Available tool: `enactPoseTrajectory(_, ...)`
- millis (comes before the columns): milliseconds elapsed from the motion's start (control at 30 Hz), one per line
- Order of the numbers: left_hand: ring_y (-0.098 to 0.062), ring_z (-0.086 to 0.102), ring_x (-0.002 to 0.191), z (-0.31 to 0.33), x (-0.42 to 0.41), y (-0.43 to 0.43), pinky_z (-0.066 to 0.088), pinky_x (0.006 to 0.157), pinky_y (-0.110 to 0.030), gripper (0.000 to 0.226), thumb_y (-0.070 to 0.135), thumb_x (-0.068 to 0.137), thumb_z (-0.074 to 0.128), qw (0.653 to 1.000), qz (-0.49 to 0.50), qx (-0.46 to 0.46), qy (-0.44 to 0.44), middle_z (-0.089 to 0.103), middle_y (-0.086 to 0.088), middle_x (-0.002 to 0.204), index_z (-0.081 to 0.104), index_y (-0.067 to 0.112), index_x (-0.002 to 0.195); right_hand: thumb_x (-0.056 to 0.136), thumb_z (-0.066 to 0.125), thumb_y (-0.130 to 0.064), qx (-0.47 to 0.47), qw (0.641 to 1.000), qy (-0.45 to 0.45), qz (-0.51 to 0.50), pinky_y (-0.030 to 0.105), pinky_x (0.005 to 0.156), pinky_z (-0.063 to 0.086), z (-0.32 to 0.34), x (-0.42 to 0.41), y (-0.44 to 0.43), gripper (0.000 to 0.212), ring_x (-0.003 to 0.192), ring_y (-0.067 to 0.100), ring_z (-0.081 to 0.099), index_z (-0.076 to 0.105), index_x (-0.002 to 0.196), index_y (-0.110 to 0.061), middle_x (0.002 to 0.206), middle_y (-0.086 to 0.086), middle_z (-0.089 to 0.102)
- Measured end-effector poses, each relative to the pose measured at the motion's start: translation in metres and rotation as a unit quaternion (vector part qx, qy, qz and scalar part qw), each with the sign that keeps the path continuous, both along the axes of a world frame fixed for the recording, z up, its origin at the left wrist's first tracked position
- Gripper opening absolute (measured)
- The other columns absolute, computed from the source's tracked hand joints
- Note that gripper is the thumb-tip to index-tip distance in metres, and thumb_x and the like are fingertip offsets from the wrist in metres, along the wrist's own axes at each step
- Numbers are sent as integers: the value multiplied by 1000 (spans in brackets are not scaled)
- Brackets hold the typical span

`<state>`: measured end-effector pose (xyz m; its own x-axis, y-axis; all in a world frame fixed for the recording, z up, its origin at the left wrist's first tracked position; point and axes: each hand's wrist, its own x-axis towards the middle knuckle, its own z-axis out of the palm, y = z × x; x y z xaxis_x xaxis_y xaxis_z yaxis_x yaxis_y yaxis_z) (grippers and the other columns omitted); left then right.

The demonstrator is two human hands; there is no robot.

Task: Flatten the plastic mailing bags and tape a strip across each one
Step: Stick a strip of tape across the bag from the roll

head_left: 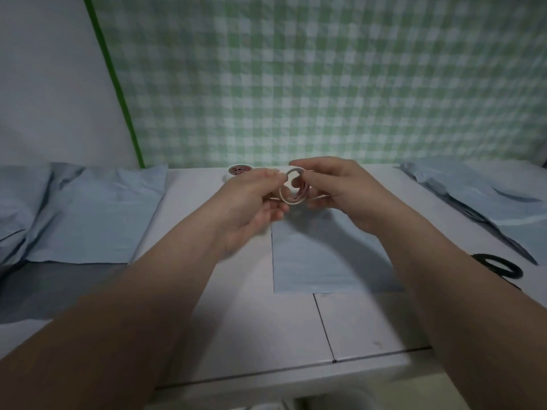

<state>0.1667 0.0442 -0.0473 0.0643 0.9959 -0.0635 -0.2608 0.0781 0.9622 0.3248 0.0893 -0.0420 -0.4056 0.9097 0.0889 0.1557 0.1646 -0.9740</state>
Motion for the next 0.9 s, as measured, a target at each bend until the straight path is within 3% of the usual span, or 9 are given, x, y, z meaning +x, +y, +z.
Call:
enactPoseTrajectory(200, -9, 55, 49, -18, -1, 16, 46, 45, -16, 19, 9, 98, 46, 998, 58, -4, -21, 67, -5, 75, 60, 7, 112, 90, 59, -14, -47, 995, 91, 11, 16, 56, 47, -17, 0, 13, 19, 58, 6, 55, 67, 107, -12, 71, -2, 64)
enactPoseTrajectory(367, -11, 62, 59, -16, 3, 16, 51, 49, -15, 17, 4, 94, 50, 988, 72, -34, -131, 70, -8, 79, 66, 7, 94, 90, 57, -15, -80, 982, 170, 36, 18, 57, 51, -16, -1, 12, 20, 58, 8, 58, 67, 106, -11, 74, 1, 66)
enactPoseTrajectory(467, -14, 65, 62, -15, 4, 12, 53, 52, -16, 15, 4, 95, 50, 987, 57, -43, -144, 70, -8, 74, 64, 7, 90, 90, 55, -8, -85, 977, 189, 59, 17, 60, 52, -15, 1, 7, 22, 59, 7, 59, 66, 108, -15, 73, 2, 67)
enactPoseTrajectory(567, -15, 65, 62, -16, 4, 8, 55, 58, -22, 10, 12, 95, 53, 998, 67, -17, 0, 70, -6, 80, 62, 13, 98, 88, 56, -5, -68, 979, 183, 54, 16, 60, 52, -16, 1, 3, 22, 59, 6, 59, 66, 106, -15, 67, 1, 65)
enactPoseTrajectory(667, -10, 62, 68, -17, 4, 3, 54, 68, -30, 19, 19, 89, 63, 976, 101, 92, 169, 67, 2, 86, 61, 27, 107, 87, 61, -5, -46, 985, 167, 10, 16, 59, 50, -18, 1, 3, 20, 59, 9, 57, 67, 105, -9, 66, 3, 62)
enactPoseTrajectory(767, -9, 62, 70, -17, 5, -3, 53, 75, -27, 37, 9, 81, 71, 963, 79, 155, 207, 65, 1, 79, 61, 27, 112, 86, 64, -8, -37, 988, 153, -14, 16, 55, 48, -19, 1, 2, 20, 57, 8, 58, 66, 106, -6, 67, 4, 63)
enactPoseTrajectory(900, -12, 59, 64, -18, 8, -4, 52, 74, -27, 33, -1, 81, 69, 960, 83, 175, 204, 62, 6, 64, 64, 22, 105, 87, 64, -21, -10, 996, 90, -26, 18, 55, 41, -19, 1, 1, 23, 59, 6, 58, 66, 108, -12, 81, 3, 69)
